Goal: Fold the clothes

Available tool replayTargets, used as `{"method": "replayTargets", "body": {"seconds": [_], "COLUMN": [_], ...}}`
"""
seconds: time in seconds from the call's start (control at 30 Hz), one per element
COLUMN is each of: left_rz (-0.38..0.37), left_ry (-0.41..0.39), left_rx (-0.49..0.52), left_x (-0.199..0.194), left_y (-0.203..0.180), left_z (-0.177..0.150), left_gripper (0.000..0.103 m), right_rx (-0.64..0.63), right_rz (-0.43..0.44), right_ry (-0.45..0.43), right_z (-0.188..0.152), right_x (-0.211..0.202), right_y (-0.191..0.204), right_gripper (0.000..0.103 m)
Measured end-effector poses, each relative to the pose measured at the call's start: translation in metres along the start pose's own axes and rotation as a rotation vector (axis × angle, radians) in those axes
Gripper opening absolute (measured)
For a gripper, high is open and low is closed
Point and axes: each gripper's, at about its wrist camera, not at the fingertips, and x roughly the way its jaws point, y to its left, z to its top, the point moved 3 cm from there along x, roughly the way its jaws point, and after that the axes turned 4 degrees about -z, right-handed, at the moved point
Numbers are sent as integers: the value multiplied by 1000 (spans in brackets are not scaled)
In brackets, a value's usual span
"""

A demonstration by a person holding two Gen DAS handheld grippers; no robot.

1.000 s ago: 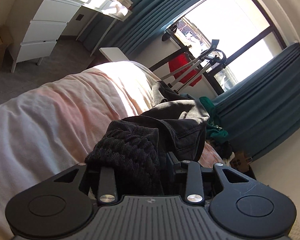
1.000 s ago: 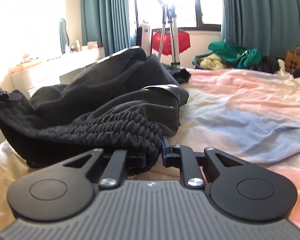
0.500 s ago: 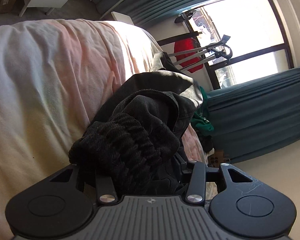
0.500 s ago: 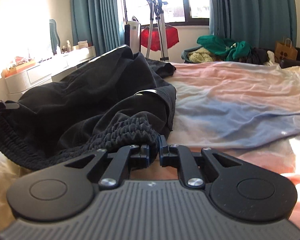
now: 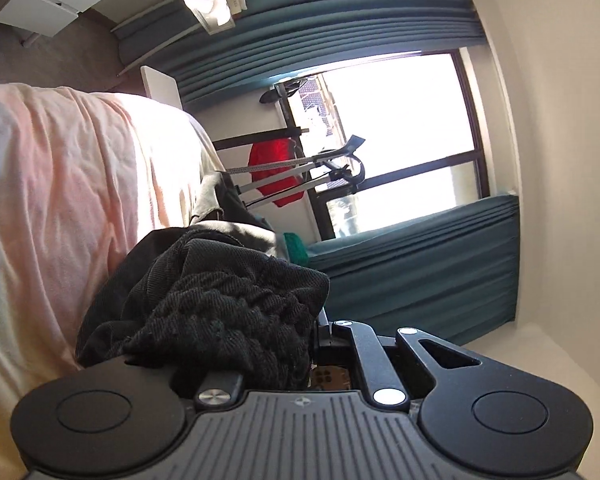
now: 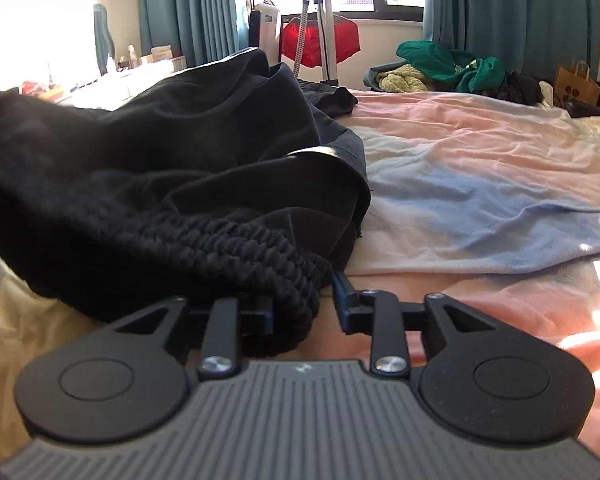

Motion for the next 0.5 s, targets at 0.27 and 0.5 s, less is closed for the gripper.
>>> {"method": "replayTargets", "body": {"seconds": [0.27, 0.5], "left_rz": [205, 249], "left_ry": [-93, -114], "left_rx": [-201, -326], "left_x": [-29, -26], "left_y": [91, 107], "left_z": [60, 63], "left_gripper": [9, 13], "right_rx": [-167, -208], "right_rz": [79, 107], "right_ry": [-37, -64], "right_z": [-5, -8], "right_x": [9, 11], "right_y": [44, 61], "right_gripper": [70, 24]}}
